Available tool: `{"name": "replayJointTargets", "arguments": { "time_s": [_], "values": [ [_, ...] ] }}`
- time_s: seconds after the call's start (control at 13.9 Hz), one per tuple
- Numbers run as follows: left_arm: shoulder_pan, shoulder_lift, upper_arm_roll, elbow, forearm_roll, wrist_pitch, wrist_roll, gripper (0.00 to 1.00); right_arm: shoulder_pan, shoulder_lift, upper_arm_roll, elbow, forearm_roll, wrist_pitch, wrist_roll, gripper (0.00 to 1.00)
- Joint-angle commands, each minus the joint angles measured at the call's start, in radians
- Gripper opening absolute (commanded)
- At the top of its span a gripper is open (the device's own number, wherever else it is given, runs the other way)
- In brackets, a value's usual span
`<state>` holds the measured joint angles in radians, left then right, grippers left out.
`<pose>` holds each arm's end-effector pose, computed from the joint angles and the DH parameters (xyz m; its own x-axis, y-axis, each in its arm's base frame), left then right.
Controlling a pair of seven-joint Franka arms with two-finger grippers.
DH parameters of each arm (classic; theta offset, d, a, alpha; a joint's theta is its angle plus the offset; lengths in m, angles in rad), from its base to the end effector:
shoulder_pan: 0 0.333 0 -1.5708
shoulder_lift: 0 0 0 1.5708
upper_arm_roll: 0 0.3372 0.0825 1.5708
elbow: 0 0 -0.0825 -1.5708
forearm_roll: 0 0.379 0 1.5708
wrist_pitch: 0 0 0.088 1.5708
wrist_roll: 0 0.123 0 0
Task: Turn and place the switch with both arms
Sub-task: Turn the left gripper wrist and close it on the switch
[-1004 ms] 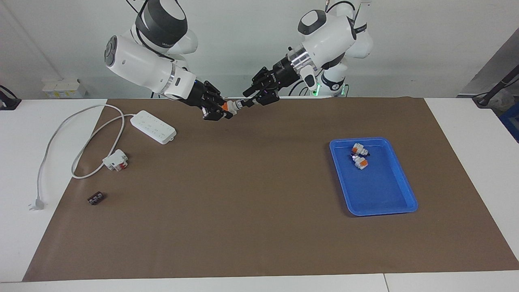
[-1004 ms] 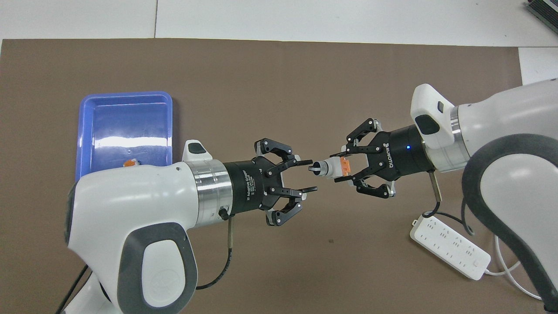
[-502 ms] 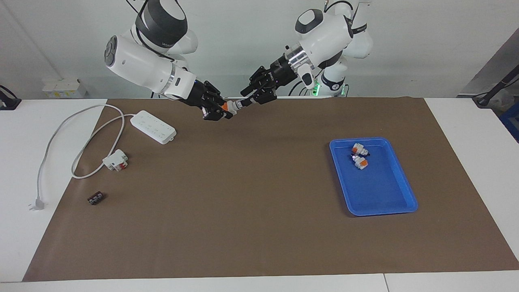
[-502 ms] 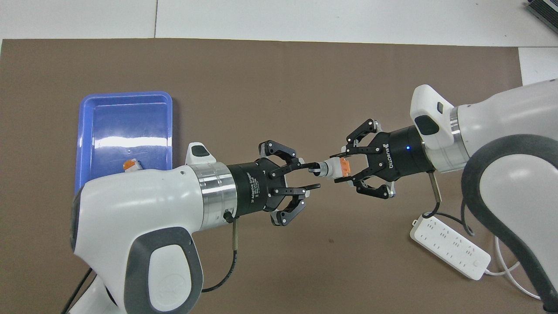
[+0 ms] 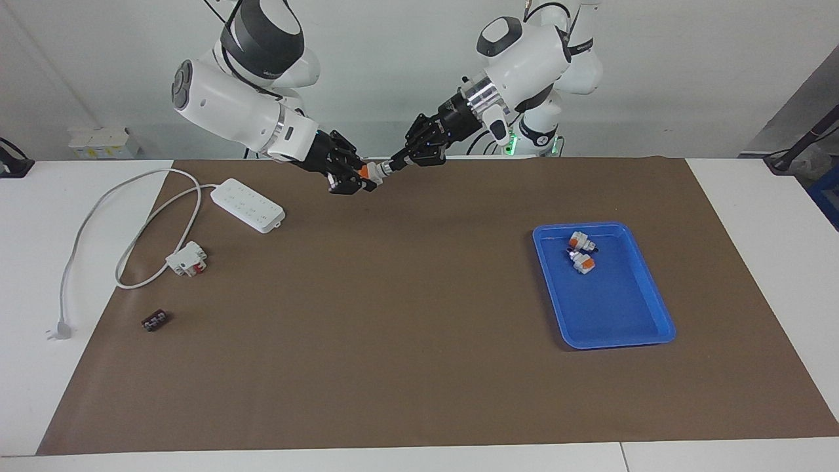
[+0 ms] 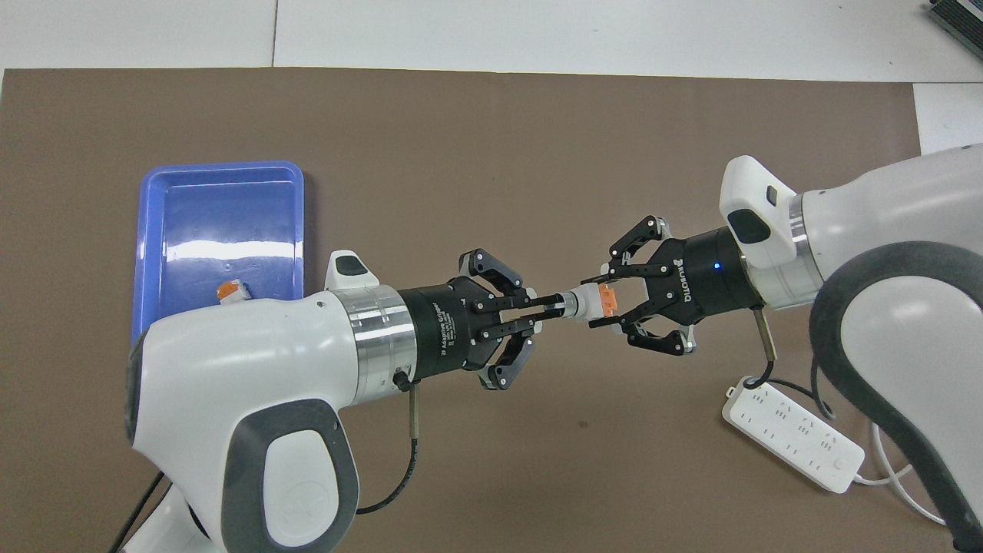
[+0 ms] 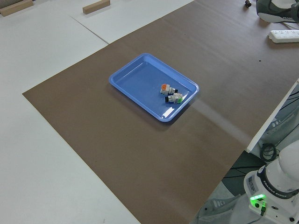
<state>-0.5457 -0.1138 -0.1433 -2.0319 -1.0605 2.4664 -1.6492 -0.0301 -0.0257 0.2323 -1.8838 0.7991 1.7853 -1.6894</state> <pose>0.4326 -0.3699 0.5700 0.0110 0.5696 -0.8218 0.9893 0.1135 0.0919 0.5223 0.1825 0.5435 -0.0589 0.7174 0.6942 0.9898 0.1321 -0.0525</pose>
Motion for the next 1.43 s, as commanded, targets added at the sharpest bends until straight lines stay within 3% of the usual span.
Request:
{"name": "replayJointTargets", "arguments": {
  "time_s": [0.0, 0.22, 0.65, 1.36],
  "values": [
    [-0.031, -0.021, 0.005, -0.033, 0.013, 0.008, 0.049, 0.00, -0.001, -0.020, -0.002, -0.014, 0.023, 0.029, 0.017, 0.00],
    [-0.031, -0.021, 0.005, -0.031, 0.013, 0.008, 0.176, 0.00, -0.001, -0.020, -0.002, -0.014, 0.023, 0.029, 0.016, 0.00],
    [-0.017, -0.020, 0.005, -0.027, 0.011, 0.012, 0.633, 0.00, -0.001, -0.020, -0.002, -0.014, 0.023, 0.029, 0.017, 0.00],
    [-0.020, -0.012, 0.005, -0.013, 0.011, 0.025, 1.228, 0.00, -0.001, -0.020, -0.002, -0.014, 0.017, 0.029, 0.016, 0.00]
  ]
}}
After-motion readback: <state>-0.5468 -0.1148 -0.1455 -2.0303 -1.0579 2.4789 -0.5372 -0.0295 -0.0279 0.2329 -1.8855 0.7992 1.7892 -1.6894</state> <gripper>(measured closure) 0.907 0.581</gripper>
